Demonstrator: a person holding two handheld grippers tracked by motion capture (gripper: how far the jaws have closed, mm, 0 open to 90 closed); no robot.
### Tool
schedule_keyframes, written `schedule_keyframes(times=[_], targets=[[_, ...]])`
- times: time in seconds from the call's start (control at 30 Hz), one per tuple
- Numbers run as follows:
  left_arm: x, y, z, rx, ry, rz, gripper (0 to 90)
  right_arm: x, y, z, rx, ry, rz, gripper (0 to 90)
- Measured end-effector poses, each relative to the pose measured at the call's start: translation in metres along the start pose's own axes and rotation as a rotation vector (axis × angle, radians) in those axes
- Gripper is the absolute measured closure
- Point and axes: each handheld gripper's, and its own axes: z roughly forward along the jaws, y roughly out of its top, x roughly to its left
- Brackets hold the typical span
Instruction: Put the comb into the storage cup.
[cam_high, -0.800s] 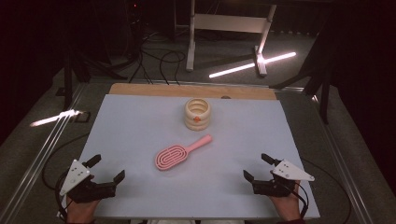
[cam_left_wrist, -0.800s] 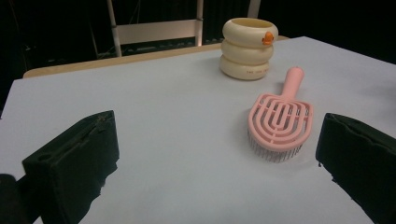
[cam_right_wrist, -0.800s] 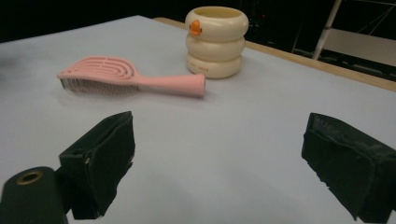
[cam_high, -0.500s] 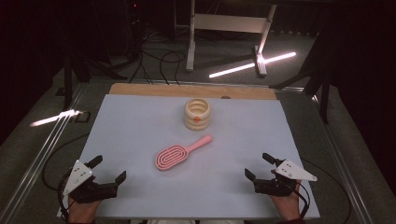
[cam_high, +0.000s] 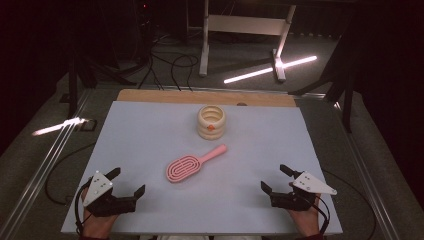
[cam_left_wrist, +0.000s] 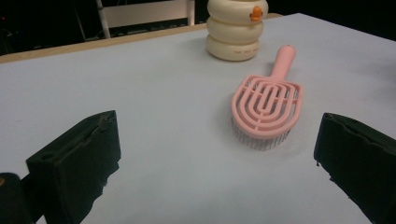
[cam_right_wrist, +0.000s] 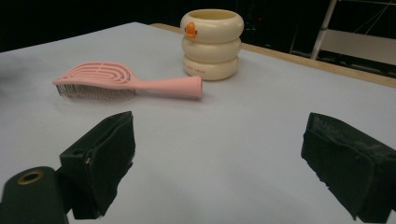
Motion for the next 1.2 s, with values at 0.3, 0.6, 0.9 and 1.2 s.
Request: schedule_keyframes(times=[0.3, 0.6, 0.9, 1.2], targets=[[-0.005, 0.001, 0.012, 0.004, -0.042, -0.018, 0.7, -0.001, -0.002, 0.002, 0.008, 0.004, 0.008, 9.7], [-0.02, 0.008, 0.032, 0.038, -0.092, 0.009, 2.3, -0.002, -0.004, 0.004, 0.017, 0.007, 0.012, 9.7], [-0.032, 0.009, 0.049, 0.087, -0.088, 0.017, 13.9, -0.001, -0.005, 0.005, 0.026, 0.009, 0.008, 9.7], [-0.046, 0.01, 0.064, 0.119, -0.196, 0.045, 46.9, -0.001, -0.005, 0.006, 0.031, 0.012, 0.006, 9.7]])
